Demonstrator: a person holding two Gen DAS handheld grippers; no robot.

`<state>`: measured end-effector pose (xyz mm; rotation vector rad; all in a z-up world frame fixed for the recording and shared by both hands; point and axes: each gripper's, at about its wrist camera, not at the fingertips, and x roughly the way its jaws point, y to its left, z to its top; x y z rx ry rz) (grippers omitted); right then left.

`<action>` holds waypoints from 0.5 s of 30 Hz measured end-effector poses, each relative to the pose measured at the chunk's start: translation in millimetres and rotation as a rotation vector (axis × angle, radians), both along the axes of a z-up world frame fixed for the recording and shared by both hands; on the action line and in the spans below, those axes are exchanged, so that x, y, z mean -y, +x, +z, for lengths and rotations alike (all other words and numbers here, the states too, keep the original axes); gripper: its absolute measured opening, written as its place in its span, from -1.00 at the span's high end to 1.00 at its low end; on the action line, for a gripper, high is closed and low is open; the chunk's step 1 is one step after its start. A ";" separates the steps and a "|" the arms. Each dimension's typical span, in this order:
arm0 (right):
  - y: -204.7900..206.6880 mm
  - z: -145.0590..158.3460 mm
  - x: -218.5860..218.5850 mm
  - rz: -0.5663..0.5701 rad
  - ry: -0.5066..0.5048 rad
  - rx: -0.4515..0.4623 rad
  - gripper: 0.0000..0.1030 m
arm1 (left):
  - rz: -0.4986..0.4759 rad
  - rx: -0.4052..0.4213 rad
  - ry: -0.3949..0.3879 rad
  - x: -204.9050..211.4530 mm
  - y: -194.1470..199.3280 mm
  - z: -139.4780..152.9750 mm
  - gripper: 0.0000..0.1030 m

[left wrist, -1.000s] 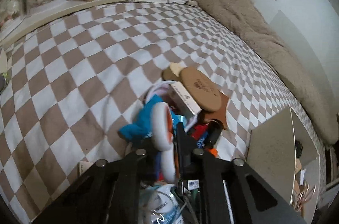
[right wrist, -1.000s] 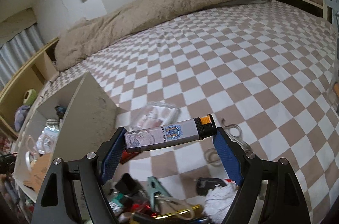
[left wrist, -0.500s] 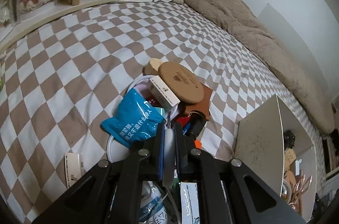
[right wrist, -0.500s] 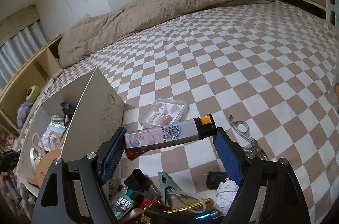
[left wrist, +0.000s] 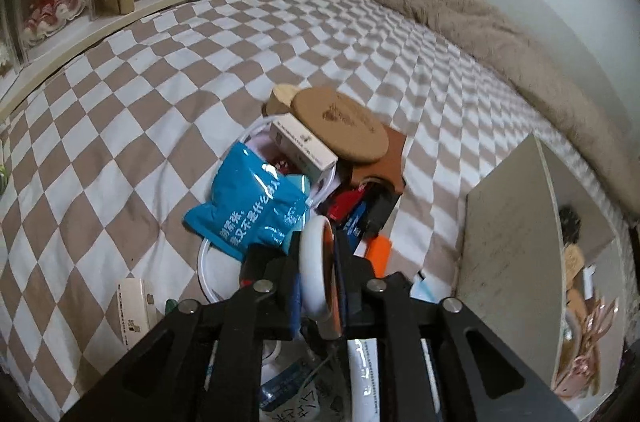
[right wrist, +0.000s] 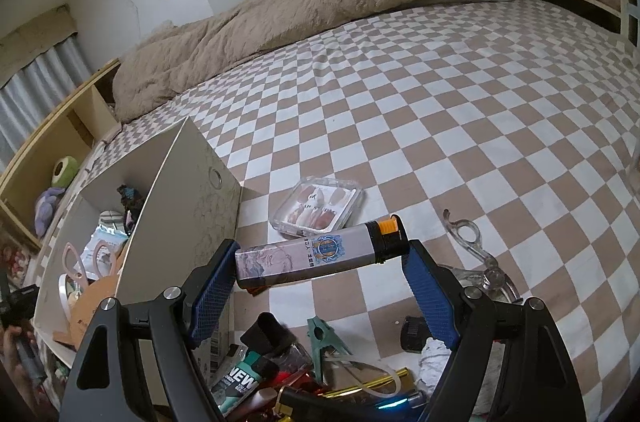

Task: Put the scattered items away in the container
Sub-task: 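Close left tool on white round item while right tool closes on white lighter, then carry white item with left tool over white box while right tool carries lighter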

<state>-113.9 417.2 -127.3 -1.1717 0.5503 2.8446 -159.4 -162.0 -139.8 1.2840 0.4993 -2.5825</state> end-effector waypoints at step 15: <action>14.2 25.2 2.6 -0.016 -0.012 -0.106 -0.61 | -0.056 0.008 -0.016 -14.5 1.0 -2.0 0.75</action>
